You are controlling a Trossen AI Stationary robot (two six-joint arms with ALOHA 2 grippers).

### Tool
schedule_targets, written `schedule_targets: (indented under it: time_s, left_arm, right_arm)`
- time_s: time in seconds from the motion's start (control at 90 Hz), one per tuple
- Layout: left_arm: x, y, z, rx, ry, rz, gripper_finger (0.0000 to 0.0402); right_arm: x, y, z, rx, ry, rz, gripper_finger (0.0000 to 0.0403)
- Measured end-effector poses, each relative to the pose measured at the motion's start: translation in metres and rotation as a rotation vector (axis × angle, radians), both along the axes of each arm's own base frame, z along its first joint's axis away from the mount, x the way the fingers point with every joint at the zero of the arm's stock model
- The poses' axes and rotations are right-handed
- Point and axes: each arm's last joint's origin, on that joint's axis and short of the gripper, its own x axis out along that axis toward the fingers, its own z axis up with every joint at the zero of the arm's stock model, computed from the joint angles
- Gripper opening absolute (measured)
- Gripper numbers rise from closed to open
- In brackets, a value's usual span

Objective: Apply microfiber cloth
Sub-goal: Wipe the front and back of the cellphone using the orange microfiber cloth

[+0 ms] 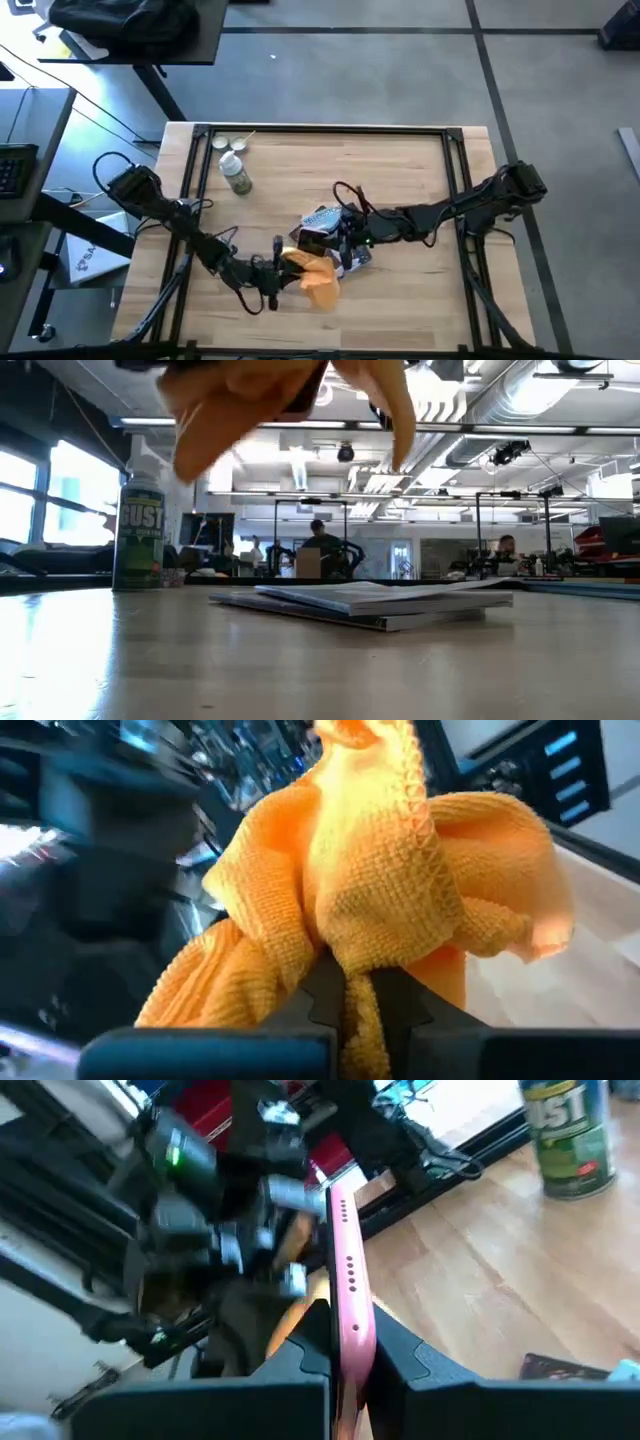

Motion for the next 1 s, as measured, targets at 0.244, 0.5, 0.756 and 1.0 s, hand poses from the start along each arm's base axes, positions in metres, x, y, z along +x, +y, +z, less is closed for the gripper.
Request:
schedule_targets:
  time_s: [0.244, 0.5, 0.756, 1.0]
  left_arm:
    - [0.002, 0.042, 0.037, 0.058, -0.05, 0.025, 0.0]
    - [-0.001, 0.039, 0.038, 0.06, -0.024, -0.036, 0.0]
    - [-0.001, 0.003, 0.0, 0.058, 0.053, -0.045, 0.0]
    - [-0.001, -0.022, -0.04, 0.034, 0.107, -0.043, 0.0]
  right_arm:
    - [0.0, 0.0, 0.002, -0.008, -0.025, 0.0, 0.0]
    - [0.001, 0.001, 0.004, -0.015, -0.041, 0.015, 0.0]
    - [0.001, 0.002, 0.006, -0.002, -0.07, 0.043, 0.0]
    - [0.004, -0.005, 0.011, 0.022, -0.118, 0.029, 0.0]
